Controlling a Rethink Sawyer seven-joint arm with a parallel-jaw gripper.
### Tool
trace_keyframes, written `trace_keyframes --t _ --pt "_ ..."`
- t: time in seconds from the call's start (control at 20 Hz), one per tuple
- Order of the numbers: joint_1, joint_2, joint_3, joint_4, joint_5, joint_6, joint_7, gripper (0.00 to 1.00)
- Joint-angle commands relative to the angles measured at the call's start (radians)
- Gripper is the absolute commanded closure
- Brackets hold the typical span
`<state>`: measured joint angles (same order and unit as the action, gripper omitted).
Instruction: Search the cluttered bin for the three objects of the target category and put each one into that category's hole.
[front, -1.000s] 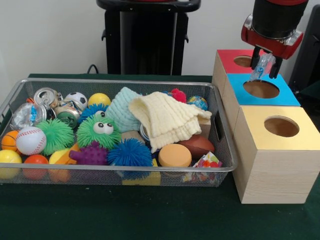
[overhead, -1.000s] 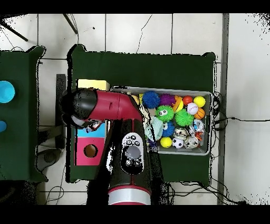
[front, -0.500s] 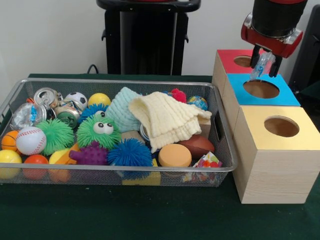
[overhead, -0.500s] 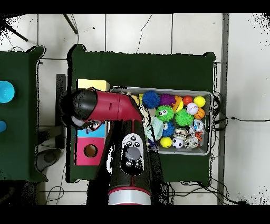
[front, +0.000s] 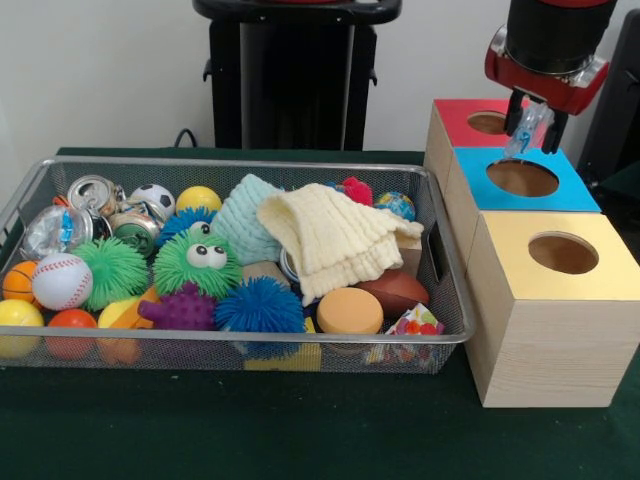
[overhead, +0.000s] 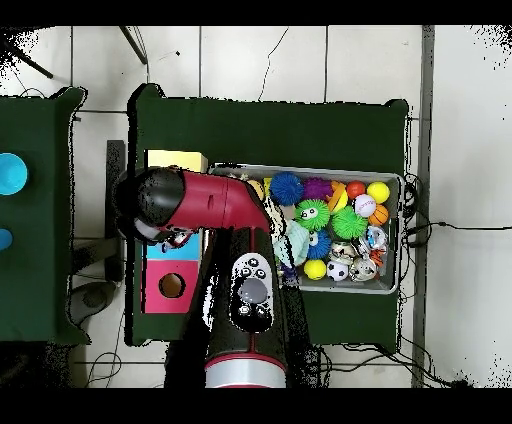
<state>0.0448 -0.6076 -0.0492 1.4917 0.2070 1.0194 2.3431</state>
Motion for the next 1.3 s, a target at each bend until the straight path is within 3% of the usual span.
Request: trace_keyframes --t 0.05,1.3 --pt "-0.017 0.030 0.072 0.071 0.030 -0.019 0.083 1.00" --pt "-0.018 0.046 0.075 0.058 0.033 -0.035 0.077 1.00"
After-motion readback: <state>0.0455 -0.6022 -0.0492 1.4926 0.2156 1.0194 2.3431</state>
